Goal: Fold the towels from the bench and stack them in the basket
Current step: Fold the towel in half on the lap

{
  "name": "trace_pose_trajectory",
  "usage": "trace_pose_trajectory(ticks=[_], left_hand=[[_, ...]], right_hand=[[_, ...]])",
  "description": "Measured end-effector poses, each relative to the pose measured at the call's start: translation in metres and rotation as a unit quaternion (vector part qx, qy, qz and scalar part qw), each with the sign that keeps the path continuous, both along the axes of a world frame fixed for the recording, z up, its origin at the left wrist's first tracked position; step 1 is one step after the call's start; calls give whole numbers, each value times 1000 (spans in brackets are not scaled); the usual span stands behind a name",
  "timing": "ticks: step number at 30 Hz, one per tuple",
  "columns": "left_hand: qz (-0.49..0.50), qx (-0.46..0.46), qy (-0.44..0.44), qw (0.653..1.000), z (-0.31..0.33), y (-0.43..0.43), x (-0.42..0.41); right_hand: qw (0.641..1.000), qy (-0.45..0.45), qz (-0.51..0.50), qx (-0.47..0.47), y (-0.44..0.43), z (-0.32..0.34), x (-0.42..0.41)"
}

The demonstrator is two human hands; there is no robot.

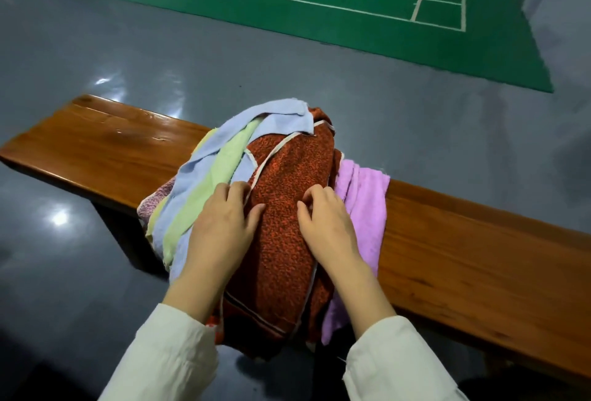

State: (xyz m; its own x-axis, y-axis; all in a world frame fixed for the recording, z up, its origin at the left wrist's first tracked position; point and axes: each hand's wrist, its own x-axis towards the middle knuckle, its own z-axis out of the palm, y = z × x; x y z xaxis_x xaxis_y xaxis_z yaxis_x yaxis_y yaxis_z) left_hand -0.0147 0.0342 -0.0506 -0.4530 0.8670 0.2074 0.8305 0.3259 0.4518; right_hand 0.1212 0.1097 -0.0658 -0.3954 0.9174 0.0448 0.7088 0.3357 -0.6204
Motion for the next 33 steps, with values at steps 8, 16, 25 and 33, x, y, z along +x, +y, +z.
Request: trace_pose_trajectory(ticks=[8,16,25,33], left_hand=[[12,76,-56,995,-14,-2,0],[5,118,-145,982,30,-7,46],[-208,0,-188,960,18,-6,117],[64,-40,-71,995,0,-10,64]], right_hand=[[984,77,-116,-107,1,-19,4],[947,271,-138,-105,5,-7,15],[669,613,-108,-406,-14,14,60],[736,534,-211,-360,-22,8,62]])
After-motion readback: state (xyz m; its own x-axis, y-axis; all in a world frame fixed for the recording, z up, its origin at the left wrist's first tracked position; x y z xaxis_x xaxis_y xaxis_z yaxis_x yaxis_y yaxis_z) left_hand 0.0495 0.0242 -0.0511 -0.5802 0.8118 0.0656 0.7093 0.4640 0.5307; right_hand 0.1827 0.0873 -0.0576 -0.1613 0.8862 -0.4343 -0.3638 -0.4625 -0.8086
